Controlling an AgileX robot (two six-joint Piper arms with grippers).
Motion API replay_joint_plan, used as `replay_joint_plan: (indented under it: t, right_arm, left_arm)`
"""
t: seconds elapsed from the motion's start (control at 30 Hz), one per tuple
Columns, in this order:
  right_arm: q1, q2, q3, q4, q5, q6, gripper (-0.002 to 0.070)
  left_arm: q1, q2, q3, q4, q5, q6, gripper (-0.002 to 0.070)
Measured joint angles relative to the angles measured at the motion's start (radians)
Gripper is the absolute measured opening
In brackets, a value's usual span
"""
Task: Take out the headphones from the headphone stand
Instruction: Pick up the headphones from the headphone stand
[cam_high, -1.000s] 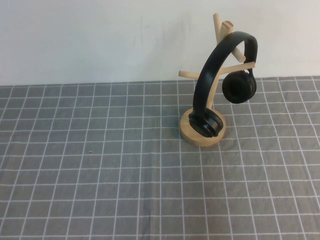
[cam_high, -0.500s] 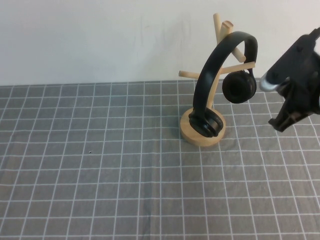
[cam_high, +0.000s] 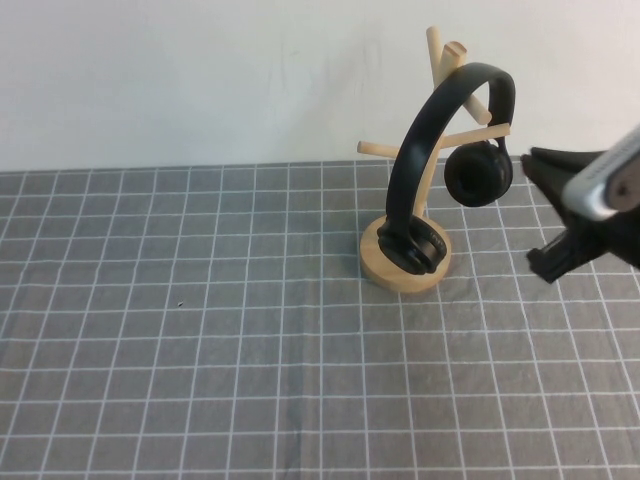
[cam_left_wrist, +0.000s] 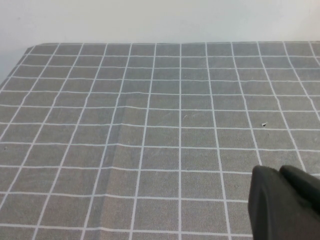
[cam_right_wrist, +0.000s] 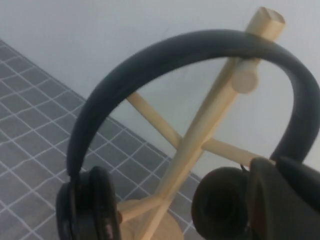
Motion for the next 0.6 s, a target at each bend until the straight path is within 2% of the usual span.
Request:
replay_joint_plan:
  t: [0.17,0.23,0.33,0.43,0.6]
  right_arm:
    - [-0.157,0.010,0.016,-0.178,-0.175,0.266,-0.0008]
    - [-0.214,0.026,-0.007,-0.307,-0.235,0.316,-0.0008]
    - [-0.232,0.052,-0.070,-0.455,-0.223,0.331,-0.0008]
    - [-0.212,0.074,-0.120,-0.482,-0.140,0.257,-0.0008]
    - [-0.169,0.122,-0.181,-0.303,-0.071,-0.052,0.0019]
  left_arm:
    - [0.000,0.000,0.000,0.000,0.000,0.000,-0.0004]
    - [0.000,0.000,0.000,0.000,0.000,0.000,-0.0005]
    - [0.000,0.000,0.000,0.000,0.000,0.000,-0.0004]
    - [0.000,0.000,0.000,0.000,0.000,0.000,-0.0004]
    - [0.000,0.000,0.000,0.000,0.000,0.000,-0.0004]
